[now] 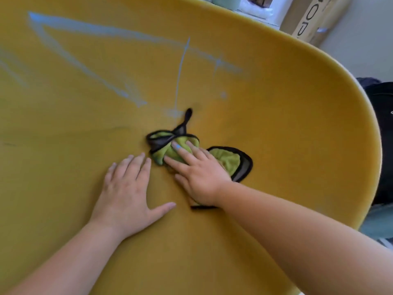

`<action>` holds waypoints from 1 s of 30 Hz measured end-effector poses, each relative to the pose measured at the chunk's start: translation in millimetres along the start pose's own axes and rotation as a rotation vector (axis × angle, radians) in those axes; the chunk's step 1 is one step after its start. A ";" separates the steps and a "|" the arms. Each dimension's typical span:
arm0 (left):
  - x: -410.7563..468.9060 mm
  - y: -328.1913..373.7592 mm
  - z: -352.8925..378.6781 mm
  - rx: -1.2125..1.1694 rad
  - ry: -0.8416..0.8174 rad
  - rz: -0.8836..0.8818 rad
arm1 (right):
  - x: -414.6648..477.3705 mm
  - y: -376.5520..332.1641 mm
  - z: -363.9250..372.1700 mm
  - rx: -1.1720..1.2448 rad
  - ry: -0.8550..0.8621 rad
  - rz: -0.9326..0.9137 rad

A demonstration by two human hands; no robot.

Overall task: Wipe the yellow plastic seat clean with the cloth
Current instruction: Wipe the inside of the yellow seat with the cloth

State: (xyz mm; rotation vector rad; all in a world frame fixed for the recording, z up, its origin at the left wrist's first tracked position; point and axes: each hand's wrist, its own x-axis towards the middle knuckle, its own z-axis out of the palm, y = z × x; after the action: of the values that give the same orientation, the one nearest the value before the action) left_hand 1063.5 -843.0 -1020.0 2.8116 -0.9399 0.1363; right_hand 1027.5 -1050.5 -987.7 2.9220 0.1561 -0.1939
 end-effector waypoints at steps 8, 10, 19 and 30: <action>2.3 -1.6 2.6 -0.001 -0.042 -0.035 | -12.9 214.6 -133.3 -0.710 0.282 0.395; 3.0 -1.5 3.9 0.000 -0.038 -0.038 | 9.0 201.4 -136.0 -0.639 0.354 0.467; 5.2 -2.4 0.0 0.017 0.026 -0.167 | 40.0 -7.6 3.2 0.069 0.132 -0.042; 11.1 -1.4 -0.2 0.059 -0.153 -0.320 | 52.1 170.1 -97.9 -0.488 0.391 0.441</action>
State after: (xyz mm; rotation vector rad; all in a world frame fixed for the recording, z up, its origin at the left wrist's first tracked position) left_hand 1073.2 -848.4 -1018.4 3.0159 -0.5062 -0.0962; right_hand 1110.8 -1190.3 -866.2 2.3940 -0.3351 0.4256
